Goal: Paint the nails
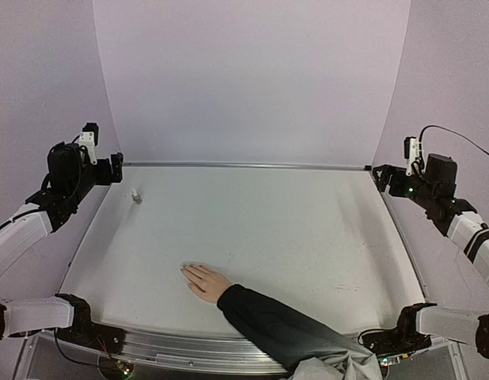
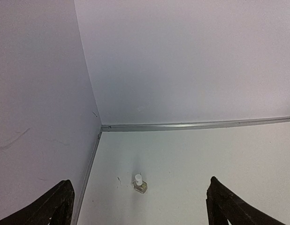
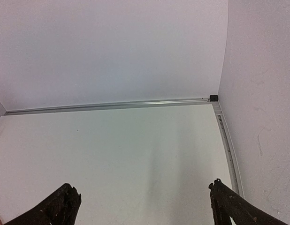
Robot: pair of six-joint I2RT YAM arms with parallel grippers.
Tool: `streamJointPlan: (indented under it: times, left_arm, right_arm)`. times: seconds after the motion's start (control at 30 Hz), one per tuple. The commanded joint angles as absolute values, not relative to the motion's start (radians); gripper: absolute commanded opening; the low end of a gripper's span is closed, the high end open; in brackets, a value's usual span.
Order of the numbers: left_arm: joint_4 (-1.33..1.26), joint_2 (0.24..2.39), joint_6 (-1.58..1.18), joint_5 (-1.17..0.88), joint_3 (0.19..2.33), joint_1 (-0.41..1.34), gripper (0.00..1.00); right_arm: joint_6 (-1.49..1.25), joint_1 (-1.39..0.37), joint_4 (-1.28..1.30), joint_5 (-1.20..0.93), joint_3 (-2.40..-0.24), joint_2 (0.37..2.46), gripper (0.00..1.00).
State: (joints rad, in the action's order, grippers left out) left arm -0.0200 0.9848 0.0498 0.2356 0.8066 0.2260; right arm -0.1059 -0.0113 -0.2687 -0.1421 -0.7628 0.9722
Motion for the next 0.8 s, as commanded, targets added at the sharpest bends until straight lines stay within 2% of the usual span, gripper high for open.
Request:
streamJointPlan:
  times: [0.0, 0.2, 0.4, 0.6, 0.63, 0.77]
  left_arm:
    - [0.000, 0.989, -0.059, 0.263, 0.797, 0.215, 0.99]
    - [0.092, 1.065, -0.189, 0.277, 0.831, 0.202, 0.99]
    - [0.249, 1.258, -0.297, 0.277, 0.951, 0.187, 0.99]
    - [0.407, 1.551, -0.329, 0.266, 1.178, 0.165, 0.98]
    - [0.451, 1.671, -0.330, 0.252, 1.281, 0.151, 0.96]
    - [0.553, 1.869, -0.308, 0.238, 1.483, 0.125, 0.90]
  right_arm:
    - [-0.153, 0.002, -0.296, -0.090, -0.745, 0.952, 0.98]
    - [-0.205, 0.018, -0.296, -0.036, -0.725, 0.946, 0.98]
    - [-0.234, 0.033, -0.304, -0.070, -0.712, 0.945, 0.98]
    - [-0.244, 0.042, -0.310, -0.158, -0.704, 0.955, 0.98]
    - [-0.247, 0.043, -0.311, -0.183, -0.703, 0.954, 0.98]
    - [-0.256, 0.046, -0.313, -0.248, -0.701, 0.947, 0.98]
